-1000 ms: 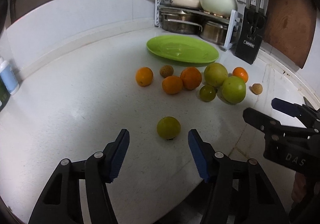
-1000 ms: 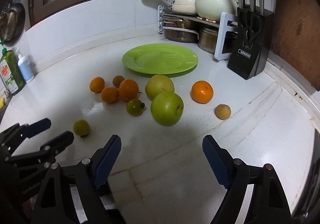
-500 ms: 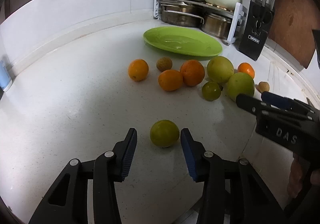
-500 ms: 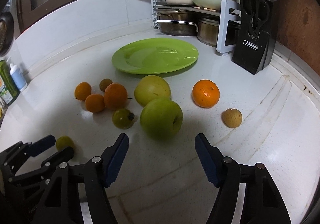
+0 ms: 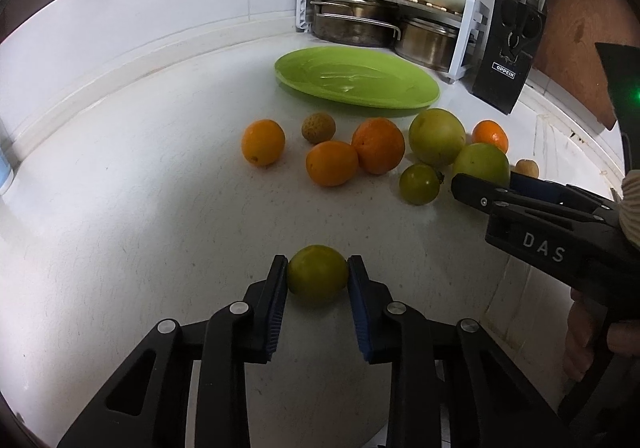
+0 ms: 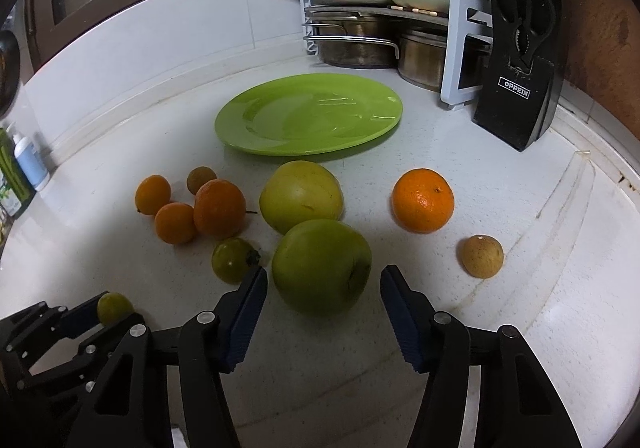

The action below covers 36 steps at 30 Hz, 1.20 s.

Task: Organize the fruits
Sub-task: 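Close left tool on the yellow-green citrus while right tool closes on the green apple, then carry both held fruits over the lime-green plate and lower them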

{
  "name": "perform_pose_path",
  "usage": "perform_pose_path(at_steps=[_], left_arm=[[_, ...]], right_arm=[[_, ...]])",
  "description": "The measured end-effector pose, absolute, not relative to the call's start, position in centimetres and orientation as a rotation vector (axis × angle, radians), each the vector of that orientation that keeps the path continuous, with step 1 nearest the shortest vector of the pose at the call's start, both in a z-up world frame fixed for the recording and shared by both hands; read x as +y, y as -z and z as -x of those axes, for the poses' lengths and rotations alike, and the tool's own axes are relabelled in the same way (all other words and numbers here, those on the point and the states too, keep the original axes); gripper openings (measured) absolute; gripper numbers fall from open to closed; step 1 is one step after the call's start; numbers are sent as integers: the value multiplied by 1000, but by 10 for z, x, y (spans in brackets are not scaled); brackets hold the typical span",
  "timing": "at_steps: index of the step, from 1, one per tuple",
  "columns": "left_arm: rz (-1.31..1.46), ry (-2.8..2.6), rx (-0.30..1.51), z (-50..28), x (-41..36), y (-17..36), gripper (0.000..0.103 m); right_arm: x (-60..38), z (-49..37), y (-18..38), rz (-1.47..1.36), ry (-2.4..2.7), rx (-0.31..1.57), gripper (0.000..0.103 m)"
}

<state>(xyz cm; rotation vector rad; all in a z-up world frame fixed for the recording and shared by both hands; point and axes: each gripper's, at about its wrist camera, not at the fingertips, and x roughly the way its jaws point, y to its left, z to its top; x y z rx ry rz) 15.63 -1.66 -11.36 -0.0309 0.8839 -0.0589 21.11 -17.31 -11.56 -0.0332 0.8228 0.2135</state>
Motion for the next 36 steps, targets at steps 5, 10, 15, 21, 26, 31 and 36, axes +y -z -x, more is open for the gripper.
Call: perform_pose_path(at_steps=[5,10,15,21,26,31,36], left_arm=[[22,78,881,-161,-17,108,30],[12,106,865,-165,-17,99,30],[-4,139,841,-168,-15,91,30],[-22,208,810,-177,-12,76,30],[-55,271,764,-186,-8,59,30],[-80,341,722,-201,-2,46,30],[-80,385,723,-215,0,39,30]], right_arm=[[-172,-214,117,33,-217,828,52],[-173,-214,116,18,-212,833,51],[-175,-206,111,10,-195,834,51],[-170,-194,98,4,-194,848,51],[-161,-188,81,-6,-173,839,51],[-153,-189,67,-15,-129,808,51],[-153,-198,57,-42,-113,776,51]])
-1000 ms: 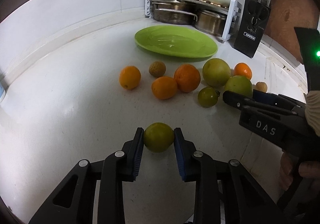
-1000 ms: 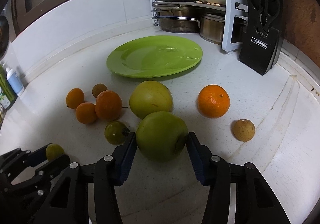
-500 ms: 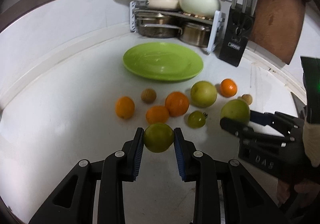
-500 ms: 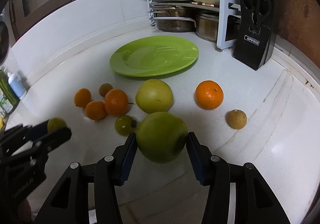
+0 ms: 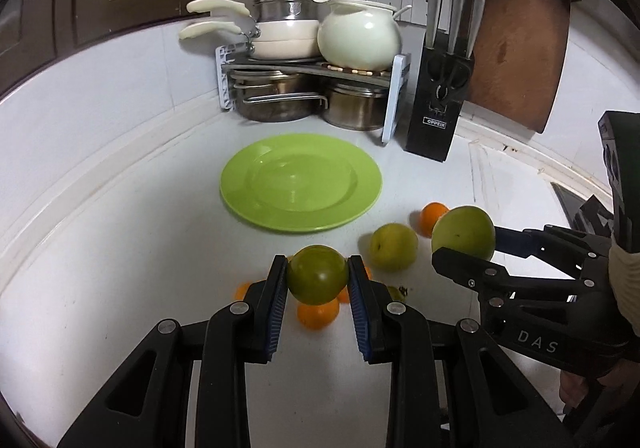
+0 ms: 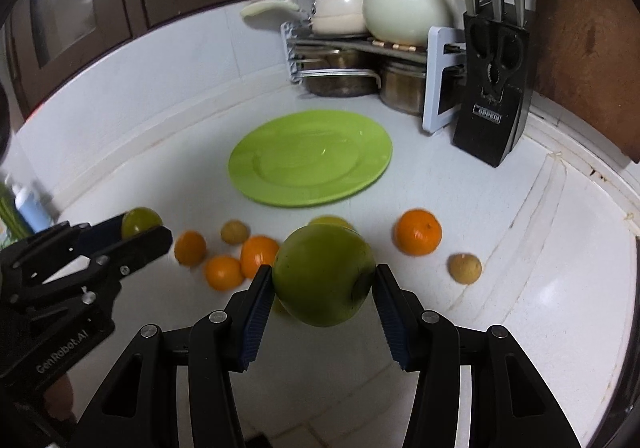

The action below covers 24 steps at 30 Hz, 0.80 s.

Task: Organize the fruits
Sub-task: 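Carry both held fruits over the lime-green plate and lower them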

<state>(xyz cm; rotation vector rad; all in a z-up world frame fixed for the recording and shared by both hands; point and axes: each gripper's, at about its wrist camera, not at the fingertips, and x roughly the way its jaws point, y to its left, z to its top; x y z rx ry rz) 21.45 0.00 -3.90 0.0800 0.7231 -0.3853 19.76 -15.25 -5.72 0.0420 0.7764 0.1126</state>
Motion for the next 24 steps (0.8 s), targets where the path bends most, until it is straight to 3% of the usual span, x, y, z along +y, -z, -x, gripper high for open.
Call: perform_pose_path(at_steps=[15,24], left_arm=[[-79,339,660,-274,-17,15,30],[-55,341,766,-328,-15,34,30]], right_arm=[[-165,-270,32,62,-229,727,51],[-163,-317,48,95,-280,765,51]])
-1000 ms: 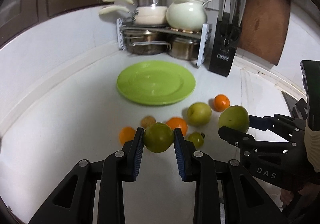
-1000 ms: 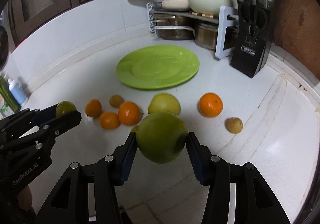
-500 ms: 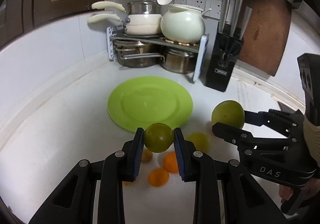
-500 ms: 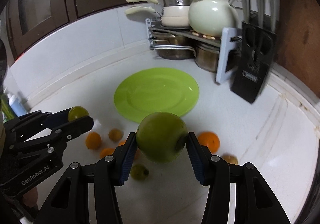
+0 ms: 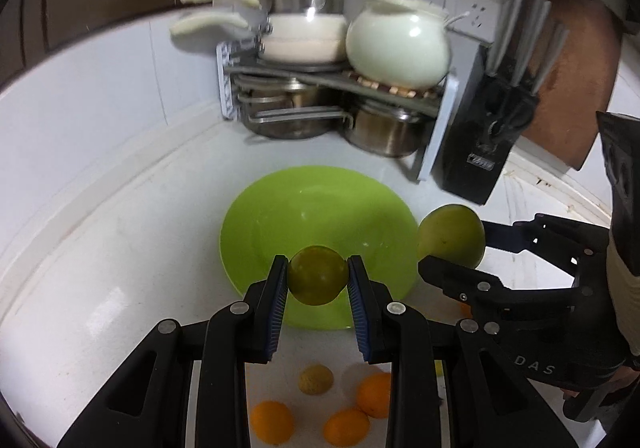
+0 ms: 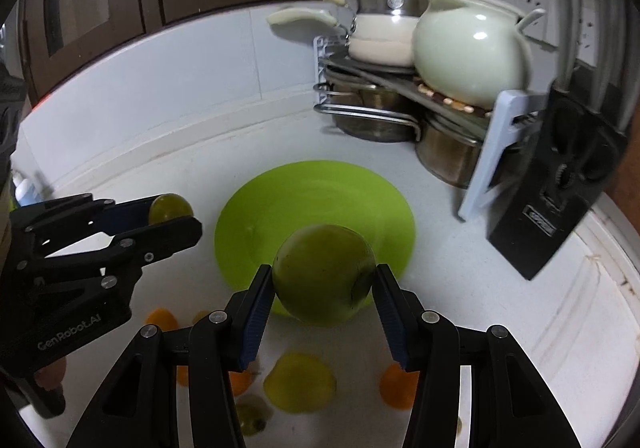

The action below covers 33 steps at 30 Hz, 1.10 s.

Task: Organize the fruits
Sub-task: 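Carry both held fruits over the lime-green plate and lower them, then open left tool to release the citrus while right tool releases the apple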

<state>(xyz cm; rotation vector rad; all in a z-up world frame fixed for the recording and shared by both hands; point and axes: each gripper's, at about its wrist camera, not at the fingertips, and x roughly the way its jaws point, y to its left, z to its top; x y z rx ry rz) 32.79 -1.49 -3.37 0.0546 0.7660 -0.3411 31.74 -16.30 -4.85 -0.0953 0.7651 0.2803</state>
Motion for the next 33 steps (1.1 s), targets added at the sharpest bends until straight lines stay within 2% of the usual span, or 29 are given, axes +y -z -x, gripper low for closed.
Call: perform_pose_path(at_steps=[14,27,29,31,33], left_arm=[[-68,361,909,-387,-12,82,30],[-98,361,956,-404,-17,98,30],[-105,355,947,-404,-17,98,31],[-101,351,941,-404,-16,97,40],[-96,354,931,-403,-14,95,43]], right_arm=[[-170,-377,87,85,-299,917,51],[-168,-395,104,86,-284,995,51],[-167,-395,104,91,-283,996,51],[-167,-398,106,95,-280,1000,51],[-166,-399,107,102,-275,1001,51]])
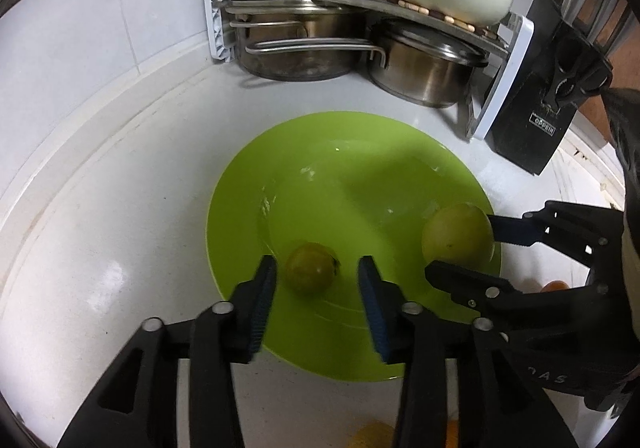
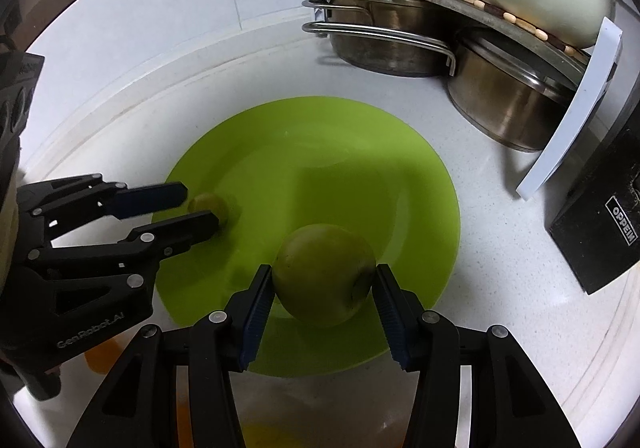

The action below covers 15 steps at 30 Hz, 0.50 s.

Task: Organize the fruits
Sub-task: 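Open left tool to release the citrus while right tool releases the apple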

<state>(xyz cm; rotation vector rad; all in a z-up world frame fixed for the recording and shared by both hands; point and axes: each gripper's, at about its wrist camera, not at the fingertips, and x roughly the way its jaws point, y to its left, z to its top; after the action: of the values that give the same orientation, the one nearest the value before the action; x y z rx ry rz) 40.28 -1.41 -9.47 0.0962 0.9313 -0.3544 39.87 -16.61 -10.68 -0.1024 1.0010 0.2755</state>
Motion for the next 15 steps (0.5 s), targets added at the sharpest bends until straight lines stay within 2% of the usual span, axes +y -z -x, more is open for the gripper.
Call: perform_pose_path(at_steps=[6,13,15], left_arm=[[-74,331,897,-393,-6,81,51],[-66,295,804,-361,4,49,61],[-63,297,780,-351,5,41,62]], right_arm=[[-165,-391,96,119,-261,950,57],[-166,-364,64,116,-236,856,58],[-165,-351,53,115,-222,820,65]])
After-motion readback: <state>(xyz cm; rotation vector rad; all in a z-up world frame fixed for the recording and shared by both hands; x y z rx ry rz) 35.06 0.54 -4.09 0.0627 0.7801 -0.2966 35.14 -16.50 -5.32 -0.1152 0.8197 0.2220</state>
